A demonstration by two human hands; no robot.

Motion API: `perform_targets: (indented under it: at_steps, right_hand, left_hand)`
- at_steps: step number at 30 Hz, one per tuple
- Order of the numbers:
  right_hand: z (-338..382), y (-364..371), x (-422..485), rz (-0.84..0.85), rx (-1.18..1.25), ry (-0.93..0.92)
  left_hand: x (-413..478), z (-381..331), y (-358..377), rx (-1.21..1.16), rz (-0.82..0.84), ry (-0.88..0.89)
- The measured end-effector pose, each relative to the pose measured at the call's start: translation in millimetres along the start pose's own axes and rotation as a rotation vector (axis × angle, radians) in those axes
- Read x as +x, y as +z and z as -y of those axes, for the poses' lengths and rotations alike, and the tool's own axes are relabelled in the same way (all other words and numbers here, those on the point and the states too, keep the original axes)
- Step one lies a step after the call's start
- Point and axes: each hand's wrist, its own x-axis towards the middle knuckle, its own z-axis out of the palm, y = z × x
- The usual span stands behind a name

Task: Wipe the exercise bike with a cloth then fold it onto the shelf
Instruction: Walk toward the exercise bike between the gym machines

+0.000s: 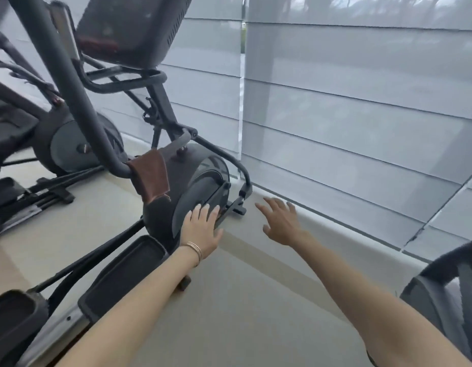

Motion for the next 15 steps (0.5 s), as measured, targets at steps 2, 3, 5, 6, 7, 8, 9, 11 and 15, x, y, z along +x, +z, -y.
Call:
perform_targets:
  at_steps: [2,3,5,6,7,8,9,11,15]
  right_hand:
    - [1.3,1.1,22.9,0.008,0.012,-0.065]
    - [7.3,4.8,32.4,0.019,0.020,-0.106]
    - [22.9,12.0,53.4,0.022,0.041,-0.198]
    - [31.7,13.2,64.7,0.017,0.051,-0.242]
    - [40.5,13.4,76.8,0.005,0.064,-0.278]
    - [49.6,12.4,88.8,-0.007,0.080,-0.307]
    - [59.0,10.2,100.0,-0.018,0.101,-0.333]
    - [79.4,4.0,121.0,-0.042,0.136,-0.392]
    - [115.6,-10.5,157.4,-0.072,0.154,-0.490]
  left_hand:
    - [3.0,2.2,2.2,-0.010,0.018,-0.036]
    - [0.9,5.6,5.5,-0.005,0.039,-0.054]
    - [-1.7,19.1,14.1,0.016,0.061,-0.105]
    - [-2.3,28.0,17.1,0.024,0.075,-0.144]
    - [-2.7,37.6,19.3,0.025,0.084,-0.183]
    - [-3.2,47.5,20.5,0.025,0.095,-0.212]
    - [-3.9,57.2,21.4,0.024,0.110,-0.237]
    - [-4.4,75.3,22.2,0.030,0.097,-0.278]
    - [-1.6,101.3,21.8,0.025,0.060,-0.310]
